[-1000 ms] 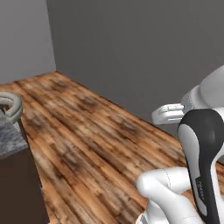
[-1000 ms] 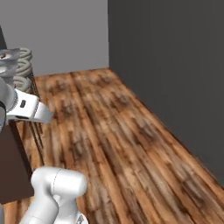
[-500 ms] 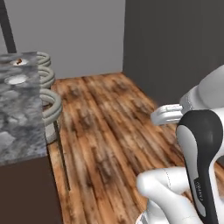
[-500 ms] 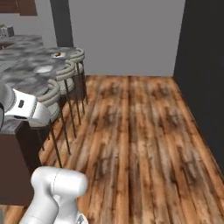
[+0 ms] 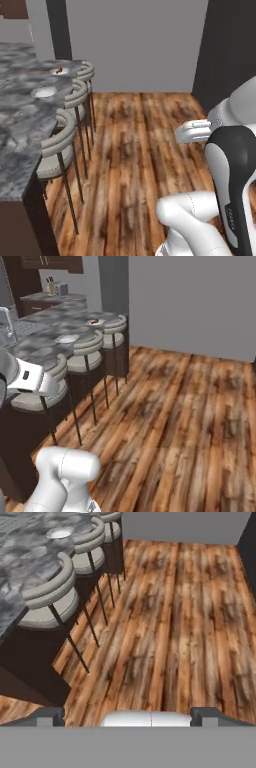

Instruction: Transport the chicken drumstick and avocado to the fridge. Place the chicken drumstick on the rack containing meat and place the avocado on the rack containing the vegetable, ensuring meats and vegetables are on different racks.

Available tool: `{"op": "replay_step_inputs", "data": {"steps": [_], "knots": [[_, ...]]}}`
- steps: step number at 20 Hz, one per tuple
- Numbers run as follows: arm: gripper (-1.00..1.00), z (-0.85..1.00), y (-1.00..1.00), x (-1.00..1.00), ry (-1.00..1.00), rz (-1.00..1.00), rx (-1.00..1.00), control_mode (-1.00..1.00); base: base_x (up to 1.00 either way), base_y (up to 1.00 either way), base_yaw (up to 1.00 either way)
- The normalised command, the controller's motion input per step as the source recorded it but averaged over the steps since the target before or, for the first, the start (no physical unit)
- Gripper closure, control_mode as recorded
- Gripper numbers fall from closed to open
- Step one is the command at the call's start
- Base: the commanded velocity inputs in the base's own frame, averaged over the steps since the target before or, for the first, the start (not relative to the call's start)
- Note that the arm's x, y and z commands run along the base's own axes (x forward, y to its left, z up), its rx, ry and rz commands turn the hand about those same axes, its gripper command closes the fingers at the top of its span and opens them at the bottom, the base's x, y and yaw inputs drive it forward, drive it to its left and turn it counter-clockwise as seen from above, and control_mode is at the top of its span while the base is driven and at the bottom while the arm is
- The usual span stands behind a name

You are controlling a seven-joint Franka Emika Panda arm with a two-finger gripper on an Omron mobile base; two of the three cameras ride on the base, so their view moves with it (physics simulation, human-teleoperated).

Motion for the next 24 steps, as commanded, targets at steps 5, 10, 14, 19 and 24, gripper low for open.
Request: {"op": "replay_step_inputs", "data": {"steps": [5, 10, 14, 19, 24], "knots": [[-1.0, 0.0, 0.0, 0.0, 0.0, 0.0, 0.0, 1.0, 1.0, -0.74, 0.51], [-1.0, 0.0, 0.0, 0.0, 0.0, 0.0, 0.0, 1.0, 1.0, -0.8, 0.5], [-1.0, 0.0, 0.0, 0.0, 0.0, 0.0, 0.0, 1.0, 1.0, -0.82, 0.49], [-1.0, 0.0, 0.0, 0.0, 0.0, 0.0, 0.0, 1.0, 1.0, -0.88, 0.46], [-1.0, 0.0, 0.0, 0.0, 0.0, 0.0, 0.0, 1.0, 1.0, -1.0, 0.34]]}}
